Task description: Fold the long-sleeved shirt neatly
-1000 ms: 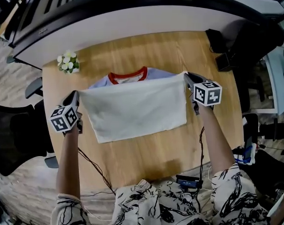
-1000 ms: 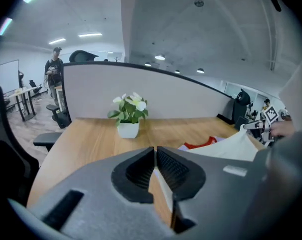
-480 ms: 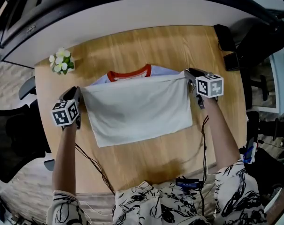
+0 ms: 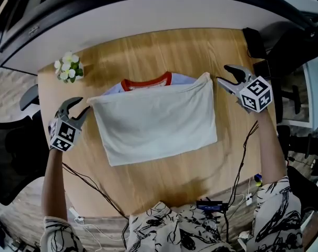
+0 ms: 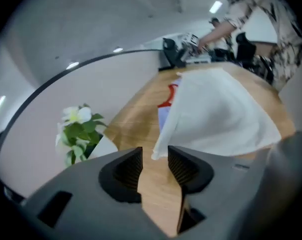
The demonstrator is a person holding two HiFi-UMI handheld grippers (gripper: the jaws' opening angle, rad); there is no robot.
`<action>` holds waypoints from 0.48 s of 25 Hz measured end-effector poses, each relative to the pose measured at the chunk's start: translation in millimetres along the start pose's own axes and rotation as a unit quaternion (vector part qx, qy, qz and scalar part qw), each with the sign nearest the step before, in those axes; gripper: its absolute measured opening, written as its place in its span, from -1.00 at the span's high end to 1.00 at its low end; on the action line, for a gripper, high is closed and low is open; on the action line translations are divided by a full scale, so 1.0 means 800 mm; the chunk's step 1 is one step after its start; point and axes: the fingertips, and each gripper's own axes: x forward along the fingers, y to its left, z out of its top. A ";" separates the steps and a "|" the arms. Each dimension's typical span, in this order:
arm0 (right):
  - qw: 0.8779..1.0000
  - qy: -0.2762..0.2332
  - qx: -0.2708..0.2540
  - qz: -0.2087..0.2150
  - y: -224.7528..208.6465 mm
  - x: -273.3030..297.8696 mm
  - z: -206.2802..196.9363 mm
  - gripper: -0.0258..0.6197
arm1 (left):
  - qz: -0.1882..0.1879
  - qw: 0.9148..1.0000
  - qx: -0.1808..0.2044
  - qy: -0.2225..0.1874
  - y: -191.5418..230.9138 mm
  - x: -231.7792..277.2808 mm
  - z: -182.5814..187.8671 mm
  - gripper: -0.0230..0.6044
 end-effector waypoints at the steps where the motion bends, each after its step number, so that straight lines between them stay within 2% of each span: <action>1: 0.997 0.031 -0.073 0.002 0.015 0.007 -0.002 0.12 | -0.005 0.999 0.041 0.022 -0.006 0.007 -0.008 0.40; 3: 0.981 0.077 -0.179 0.013 0.043 0.025 -0.009 0.10 | -0.008 0.994 0.091 0.052 -0.010 0.018 -0.019 0.43; 5: 0.966 0.102 -0.238 0.032 0.069 0.044 -0.011 0.10 | -0.009 0.991 0.115 0.070 -0.008 0.026 -0.025 0.45; 8: 0.951 0.133 -0.273 0.057 0.088 0.070 -0.020 0.10 | -0.009 0.989 0.127 0.078 -0.005 0.039 -0.023 0.54; 9: 0.948 0.140 -0.279 0.062 0.090 0.078 -0.023 0.10 | -0.008 0.988 0.130 0.077 -0.004 0.042 -0.021 0.62; 10: 0.946 0.146 -0.281 0.067 0.091 0.084 -0.024 0.11 | -0.006 0.988 0.132 0.076 -0.002 0.043 -0.019 0.79; 12: 0.944 0.157 -0.280 0.075 0.093 0.095 -0.027 0.20 | -0.004 0.991 0.118 0.068 0.004 0.045 -0.016 0.86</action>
